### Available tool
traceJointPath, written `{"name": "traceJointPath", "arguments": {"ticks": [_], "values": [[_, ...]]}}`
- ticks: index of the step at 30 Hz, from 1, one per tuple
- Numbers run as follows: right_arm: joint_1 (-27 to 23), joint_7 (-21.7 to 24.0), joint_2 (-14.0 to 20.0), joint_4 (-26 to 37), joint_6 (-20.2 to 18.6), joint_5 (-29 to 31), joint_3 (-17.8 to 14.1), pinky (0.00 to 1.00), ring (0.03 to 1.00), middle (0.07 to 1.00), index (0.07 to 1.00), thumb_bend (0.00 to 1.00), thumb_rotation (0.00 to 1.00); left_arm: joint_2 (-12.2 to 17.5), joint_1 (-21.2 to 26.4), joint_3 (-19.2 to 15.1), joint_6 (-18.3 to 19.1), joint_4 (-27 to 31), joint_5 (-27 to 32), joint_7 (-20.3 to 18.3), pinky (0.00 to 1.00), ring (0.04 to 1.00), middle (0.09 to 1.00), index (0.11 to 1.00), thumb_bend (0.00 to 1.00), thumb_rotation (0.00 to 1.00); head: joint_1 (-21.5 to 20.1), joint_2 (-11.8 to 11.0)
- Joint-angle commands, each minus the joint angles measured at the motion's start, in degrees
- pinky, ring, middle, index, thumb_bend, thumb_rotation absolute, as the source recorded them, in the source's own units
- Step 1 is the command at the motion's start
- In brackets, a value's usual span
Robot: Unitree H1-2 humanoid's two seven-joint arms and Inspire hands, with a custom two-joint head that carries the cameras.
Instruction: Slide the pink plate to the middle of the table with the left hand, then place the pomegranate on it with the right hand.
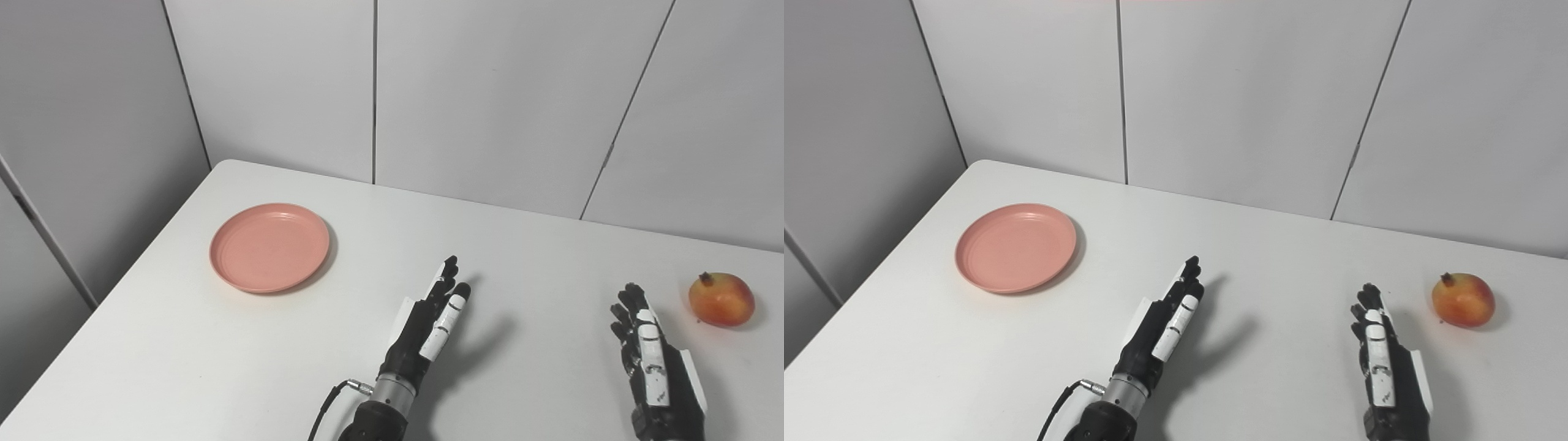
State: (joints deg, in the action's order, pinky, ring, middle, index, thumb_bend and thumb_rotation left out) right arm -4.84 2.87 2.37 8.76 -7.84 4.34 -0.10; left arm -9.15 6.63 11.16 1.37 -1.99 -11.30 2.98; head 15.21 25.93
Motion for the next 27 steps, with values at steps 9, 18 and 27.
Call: {"name": "traceJointPath", "arguments": {"ticks": [9,18,27], "values": [[-1.6,0.4,-0.2,0.7,3.8,-0.2,0.0,0.98,0.963,0.969,0.969,0.18,1.0,-0.9,2.0,-1.5,-2.3,-0.1,1.4,0.5,0.96,0.983,0.993,0.996,0.49,1.0,0.2,-0.5],[-1.8,0.3,-0.4,0.1,4.2,-1.4,0.8,0.96,0.957,0.965,0.966,0.17,1.0,-0.3,2.3,-2.4,-2.7,3.1,2.2,-0.1,0.95,0.974,0.987,0.979,0.46,1.0,0.1,-1.1],[-1.7,0.2,-1.0,0.0,4.2,-1.9,1.5,0.92,0.949,0.965,0.961,0.16,1.0,0.6,2.6,-3.0,-2.1,7.4,2.9,-0.7,0.92,0.94,0.961,0.942,0.43,1.0,0.1,-1.2]]}}
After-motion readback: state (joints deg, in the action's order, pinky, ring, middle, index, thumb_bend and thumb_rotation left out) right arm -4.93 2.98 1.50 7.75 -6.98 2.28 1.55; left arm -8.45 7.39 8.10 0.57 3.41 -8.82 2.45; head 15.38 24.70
